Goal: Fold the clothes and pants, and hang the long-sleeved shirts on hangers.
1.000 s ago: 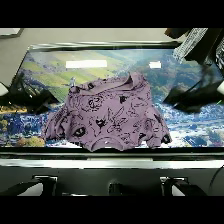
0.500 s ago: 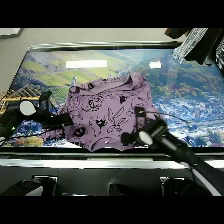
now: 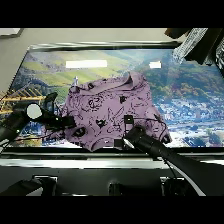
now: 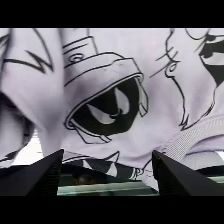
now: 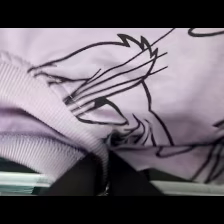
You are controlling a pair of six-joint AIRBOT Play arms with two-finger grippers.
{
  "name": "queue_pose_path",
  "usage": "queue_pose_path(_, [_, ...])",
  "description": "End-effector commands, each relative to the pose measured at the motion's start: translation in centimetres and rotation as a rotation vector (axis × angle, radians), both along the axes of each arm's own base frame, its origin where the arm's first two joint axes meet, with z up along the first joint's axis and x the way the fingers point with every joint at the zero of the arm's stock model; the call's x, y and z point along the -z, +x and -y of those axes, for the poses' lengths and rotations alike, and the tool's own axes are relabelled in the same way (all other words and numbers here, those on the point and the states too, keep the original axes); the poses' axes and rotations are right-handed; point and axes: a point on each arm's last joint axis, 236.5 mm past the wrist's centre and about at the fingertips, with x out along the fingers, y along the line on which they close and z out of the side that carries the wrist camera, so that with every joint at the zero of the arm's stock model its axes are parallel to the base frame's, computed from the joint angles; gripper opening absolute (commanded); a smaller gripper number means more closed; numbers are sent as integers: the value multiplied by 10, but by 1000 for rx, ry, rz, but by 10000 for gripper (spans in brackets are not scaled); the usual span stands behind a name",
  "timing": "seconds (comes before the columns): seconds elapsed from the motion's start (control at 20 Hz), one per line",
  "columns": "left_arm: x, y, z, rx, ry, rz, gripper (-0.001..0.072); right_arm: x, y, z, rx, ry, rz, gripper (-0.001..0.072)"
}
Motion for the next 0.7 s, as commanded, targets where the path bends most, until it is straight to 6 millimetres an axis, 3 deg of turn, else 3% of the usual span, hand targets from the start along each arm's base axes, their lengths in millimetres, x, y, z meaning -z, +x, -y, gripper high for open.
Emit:
queue_pose_path(0.0, [1,-5,13,67,26,16,631,1,3,10,30,-46,10,30])
queue_pose_path(0.2, [13,-25,47,243,86,24,631,-19,-1,19,38,-59,15,29])
queue_pose_path(0.35, [33,-40,76,314,113,1,631,-31,-4,22,52,-50,23,29])
queue_pose_path(0.5, [57,-59,84,328,179,-75,631,-34,-5,22,54,-43,23,30])
queue_pose_path(0.65, [61,-74,92,311,201,-105,631,-34,-6,21,57,-38,18,30])
